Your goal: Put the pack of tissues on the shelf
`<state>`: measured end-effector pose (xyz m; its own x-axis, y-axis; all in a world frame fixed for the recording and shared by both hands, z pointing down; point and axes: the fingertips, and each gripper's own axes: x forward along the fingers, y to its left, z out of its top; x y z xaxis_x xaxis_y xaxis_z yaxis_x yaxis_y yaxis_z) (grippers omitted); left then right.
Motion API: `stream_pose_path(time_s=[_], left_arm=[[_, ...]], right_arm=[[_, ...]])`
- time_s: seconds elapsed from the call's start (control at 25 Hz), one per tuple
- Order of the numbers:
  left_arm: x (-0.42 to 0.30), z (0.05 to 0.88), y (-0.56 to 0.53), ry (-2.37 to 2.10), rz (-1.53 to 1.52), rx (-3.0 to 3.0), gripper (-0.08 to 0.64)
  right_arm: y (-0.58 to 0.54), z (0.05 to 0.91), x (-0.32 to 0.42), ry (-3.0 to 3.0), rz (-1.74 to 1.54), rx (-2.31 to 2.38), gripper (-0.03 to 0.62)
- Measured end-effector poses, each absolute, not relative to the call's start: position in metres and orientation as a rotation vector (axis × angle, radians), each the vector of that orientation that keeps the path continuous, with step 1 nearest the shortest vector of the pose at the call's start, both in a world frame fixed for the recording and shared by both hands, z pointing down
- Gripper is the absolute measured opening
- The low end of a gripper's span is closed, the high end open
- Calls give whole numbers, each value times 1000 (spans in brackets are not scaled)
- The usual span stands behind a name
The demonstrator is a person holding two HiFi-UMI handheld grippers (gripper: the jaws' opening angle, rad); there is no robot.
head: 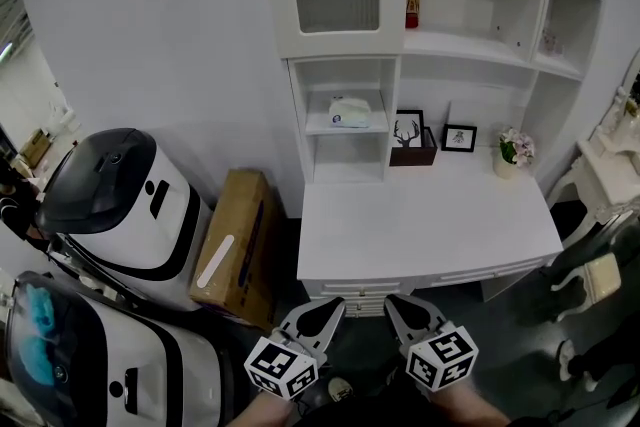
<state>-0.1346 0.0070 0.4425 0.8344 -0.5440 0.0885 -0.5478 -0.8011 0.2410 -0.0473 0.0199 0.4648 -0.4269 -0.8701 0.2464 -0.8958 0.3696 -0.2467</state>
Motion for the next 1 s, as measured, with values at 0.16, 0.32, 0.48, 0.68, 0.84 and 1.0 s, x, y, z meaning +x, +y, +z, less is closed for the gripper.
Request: stream_pose_path(time_s=[0.16, 0.32, 0.48, 0.68, 0.84, 1.0], left_arm=[[-136, 446, 2, -849, 25, 2746, 3], [-136, 449, -2, -854, 27, 2736, 3], [-135, 452, -5, -854, 27, 2731, 3], [-133, 455, -6, -841, 30, 2727, 3], [-132, 455, -7, -836, 27, 2725, 3], [-134, 455, -6, -835, 28, 2726, 3]], right_arm=[[15, 468, -48, -2541, 540, 1626, 3], [11, 470, -48, -2541, 549, 1619, 3], [9, 473, -47, -2539, 557, 1617, 3], [9, 475, -47, -2531, 567, 1622, 3], [9, 476, -46, -2527, 572, 1625, 3], [10, 476, -49, -2529, 570, 1625, 3]])
